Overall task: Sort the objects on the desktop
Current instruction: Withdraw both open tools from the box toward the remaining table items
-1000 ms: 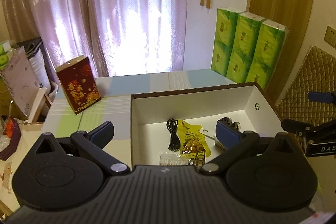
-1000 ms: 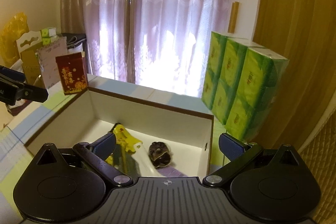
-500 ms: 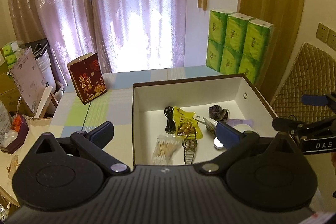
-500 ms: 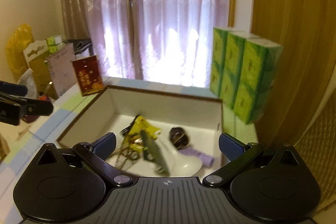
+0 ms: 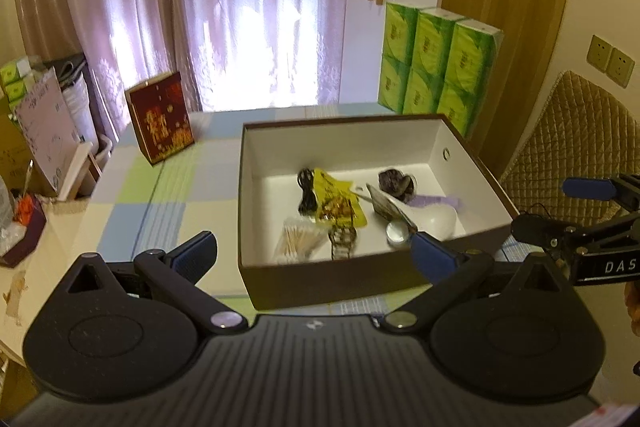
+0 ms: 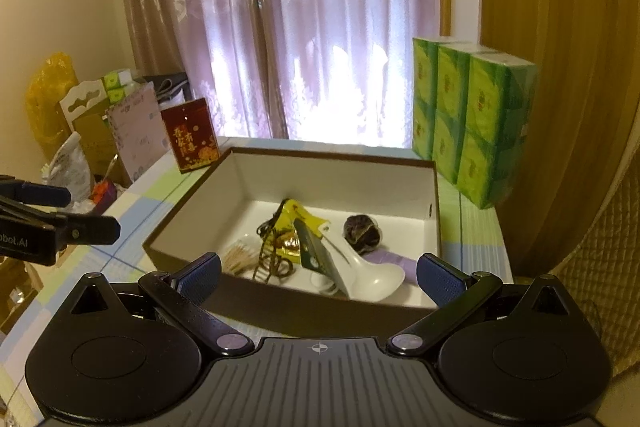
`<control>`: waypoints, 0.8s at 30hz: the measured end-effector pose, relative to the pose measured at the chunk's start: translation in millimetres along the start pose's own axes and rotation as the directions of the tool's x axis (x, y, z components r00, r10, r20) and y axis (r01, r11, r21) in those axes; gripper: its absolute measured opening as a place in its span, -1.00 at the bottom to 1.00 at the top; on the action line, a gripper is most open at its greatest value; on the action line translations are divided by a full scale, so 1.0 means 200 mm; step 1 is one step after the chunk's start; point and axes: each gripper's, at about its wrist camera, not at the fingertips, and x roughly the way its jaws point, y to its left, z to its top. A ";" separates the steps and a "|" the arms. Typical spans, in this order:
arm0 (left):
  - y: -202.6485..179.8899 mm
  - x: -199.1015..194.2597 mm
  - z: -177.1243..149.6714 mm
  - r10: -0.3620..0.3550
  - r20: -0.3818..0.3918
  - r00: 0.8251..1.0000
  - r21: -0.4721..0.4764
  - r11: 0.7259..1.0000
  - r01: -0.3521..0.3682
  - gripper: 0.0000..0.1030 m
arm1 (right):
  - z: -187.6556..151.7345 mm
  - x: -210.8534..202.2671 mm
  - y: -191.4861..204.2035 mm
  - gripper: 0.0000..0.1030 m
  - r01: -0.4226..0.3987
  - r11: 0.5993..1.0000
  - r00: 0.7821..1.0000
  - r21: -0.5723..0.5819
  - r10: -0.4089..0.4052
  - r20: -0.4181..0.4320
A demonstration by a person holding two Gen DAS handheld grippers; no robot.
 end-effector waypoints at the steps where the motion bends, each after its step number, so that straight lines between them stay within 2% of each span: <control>1: 0.00 0.00 -0.01 -0.002 -0.006 1.000 -0.003 1.000 0.002 0.98 | -0.01 -0.01 0.00 0.97 0.003 1.000 1.000 0.000 -0.003 -0.004; 14: -0.05 -0.01 -0.20 0.000 -0.087 0.996 0.012 1.000 0.001 0.98 | -0.16 -0.08 0.03 0.97 0.001 1.000 0.999 0.007 0.000 -0.033; 24: -0.08 0.02 -0.36 0.001 -0.164 0.986 0.002 1.000 -0.001 0.98 | -0.32 -0.08 0.03 0.97 0.000 1.000 0.992 0.029 0.003 -0.127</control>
